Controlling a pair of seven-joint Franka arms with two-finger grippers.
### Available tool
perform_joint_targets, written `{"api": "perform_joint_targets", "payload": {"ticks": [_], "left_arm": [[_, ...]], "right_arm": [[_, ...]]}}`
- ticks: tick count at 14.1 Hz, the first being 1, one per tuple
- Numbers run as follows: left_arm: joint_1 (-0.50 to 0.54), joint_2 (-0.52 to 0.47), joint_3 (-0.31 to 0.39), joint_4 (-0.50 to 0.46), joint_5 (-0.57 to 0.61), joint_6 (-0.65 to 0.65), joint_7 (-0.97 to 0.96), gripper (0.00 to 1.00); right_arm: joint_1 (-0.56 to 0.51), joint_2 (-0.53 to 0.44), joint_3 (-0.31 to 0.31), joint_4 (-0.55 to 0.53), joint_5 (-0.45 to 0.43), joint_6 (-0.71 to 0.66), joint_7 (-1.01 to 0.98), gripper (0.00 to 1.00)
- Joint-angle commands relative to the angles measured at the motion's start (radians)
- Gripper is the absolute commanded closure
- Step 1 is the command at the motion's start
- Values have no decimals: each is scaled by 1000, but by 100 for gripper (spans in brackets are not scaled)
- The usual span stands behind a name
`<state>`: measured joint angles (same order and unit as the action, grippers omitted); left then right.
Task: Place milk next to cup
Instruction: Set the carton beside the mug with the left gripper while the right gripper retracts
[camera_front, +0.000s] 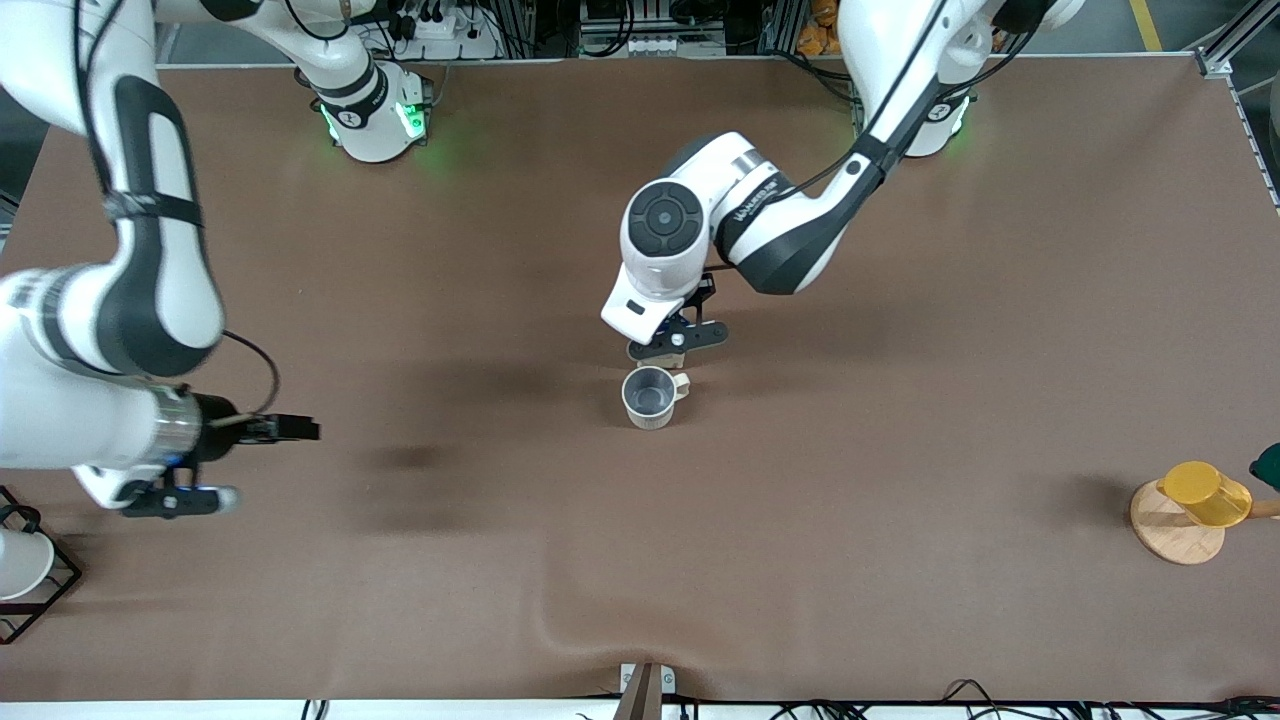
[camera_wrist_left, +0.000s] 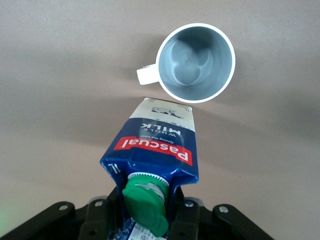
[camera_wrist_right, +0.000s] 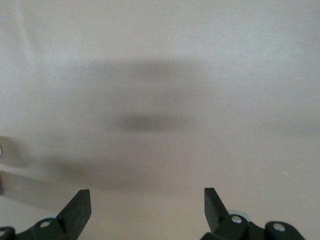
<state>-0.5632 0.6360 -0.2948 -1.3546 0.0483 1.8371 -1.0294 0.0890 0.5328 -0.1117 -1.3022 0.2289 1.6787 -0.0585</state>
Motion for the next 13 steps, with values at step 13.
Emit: {"api": "perform_joint_targets", "payload": {"ticks": [13], "left_arm": [[-30,53,31,42,-8,45,32,43]], "right_arm": [[-123,-519,18,-248,-152,-171,-89,0]]}}
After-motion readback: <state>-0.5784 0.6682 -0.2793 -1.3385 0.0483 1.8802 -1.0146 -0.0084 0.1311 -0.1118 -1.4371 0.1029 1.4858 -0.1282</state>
